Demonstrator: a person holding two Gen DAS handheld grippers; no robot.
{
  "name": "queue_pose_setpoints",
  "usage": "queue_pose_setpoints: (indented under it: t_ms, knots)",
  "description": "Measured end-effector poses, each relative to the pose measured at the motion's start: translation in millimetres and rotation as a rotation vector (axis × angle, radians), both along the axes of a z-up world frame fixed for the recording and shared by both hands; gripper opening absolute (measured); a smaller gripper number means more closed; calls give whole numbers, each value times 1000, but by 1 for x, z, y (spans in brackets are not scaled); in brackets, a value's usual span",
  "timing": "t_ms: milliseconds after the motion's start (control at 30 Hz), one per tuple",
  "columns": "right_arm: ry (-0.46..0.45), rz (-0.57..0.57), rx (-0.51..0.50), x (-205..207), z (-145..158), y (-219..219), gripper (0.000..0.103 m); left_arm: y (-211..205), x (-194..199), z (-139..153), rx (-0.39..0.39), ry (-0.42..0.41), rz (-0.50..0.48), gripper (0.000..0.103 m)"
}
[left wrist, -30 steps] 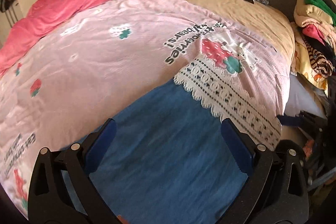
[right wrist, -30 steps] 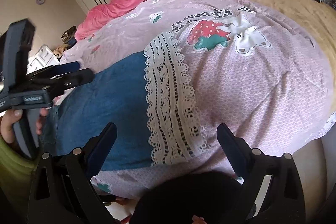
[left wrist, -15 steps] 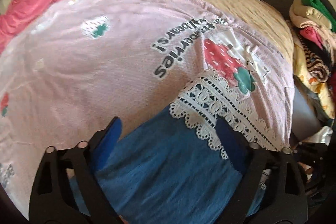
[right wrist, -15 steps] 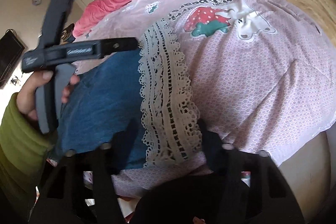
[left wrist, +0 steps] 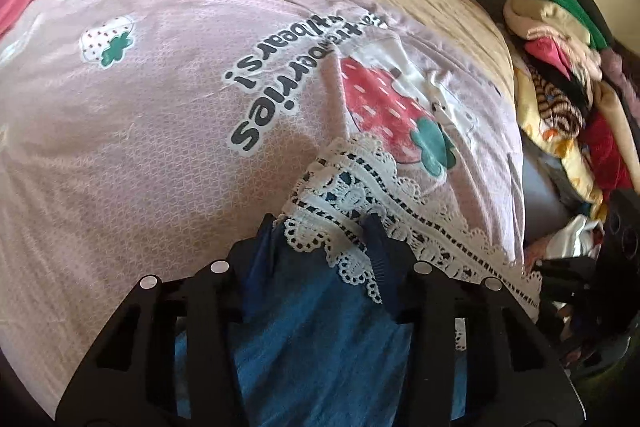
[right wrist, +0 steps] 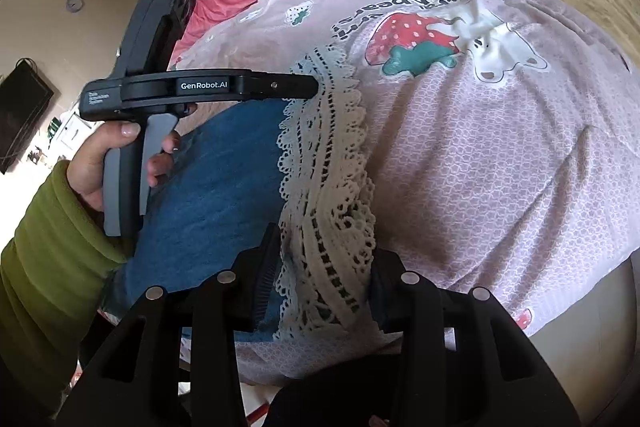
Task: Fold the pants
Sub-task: 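Grasp the lace-trimmed edge with the left gripper while the right gripper grasps it too, then lift the lace edge with both grippers and fold it over the denim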
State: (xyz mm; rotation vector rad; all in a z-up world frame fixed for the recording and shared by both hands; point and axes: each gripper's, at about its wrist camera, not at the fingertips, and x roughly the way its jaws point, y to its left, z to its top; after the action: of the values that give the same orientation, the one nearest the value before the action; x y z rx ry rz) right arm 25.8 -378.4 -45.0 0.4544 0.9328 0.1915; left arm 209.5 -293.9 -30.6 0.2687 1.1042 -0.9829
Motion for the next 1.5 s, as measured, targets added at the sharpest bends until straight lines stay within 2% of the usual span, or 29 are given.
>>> queue_pose_setpoints:
  t_ms: [167,267,400,500,600,767,833,1000,1100,1200,1267,1333,1400,1500]
  knots:
    - [14,-3,3,0,-2,1,38,0,1,-7,-13,9,8,37]
    - [14,-4,9,0,-2,0,38,1,1,-4,4,23,15,28]
    - [16,-8,4,4,-2,0,38,1,-6,0,16,-17,-1,18]
    - [5,6,15,5,-3,0,26,8,-6,3,-26,-9,17,15]
    - [-63,48,49,2,4,1,23,21,-4,8,-87,25,32,14]
    - [-181,81,47,-12,24,13,22,58,-8,35,-200,34,64,14]
    - [-239,125,58,-16,35,30,22,78,-14,50,-230,19,79,14]
    - [-293,266,61,-10,55,84,22,132,-29,75,-263,-35,124,14]
    - [-305,344,59,-3,65,111,22,168,-34,81,-280,-43,174,14]
    - [-284,433,44,7,66,150,22,201,-39,73,-264,-43,225,14]
    - [-265,473,8,14,60,171,22,217,-40,62,-196,-39,286,15]
    - [-219,505,-26,21,48,190,22,239,-39,47,-140,-2,393,19]
    - [-173,528,-58,28,32,209,22,263,-39,39,-163,15,475,21]
    - [-166,570,-163,26,21,233,22,308,-39,30,-255,56,628,33]
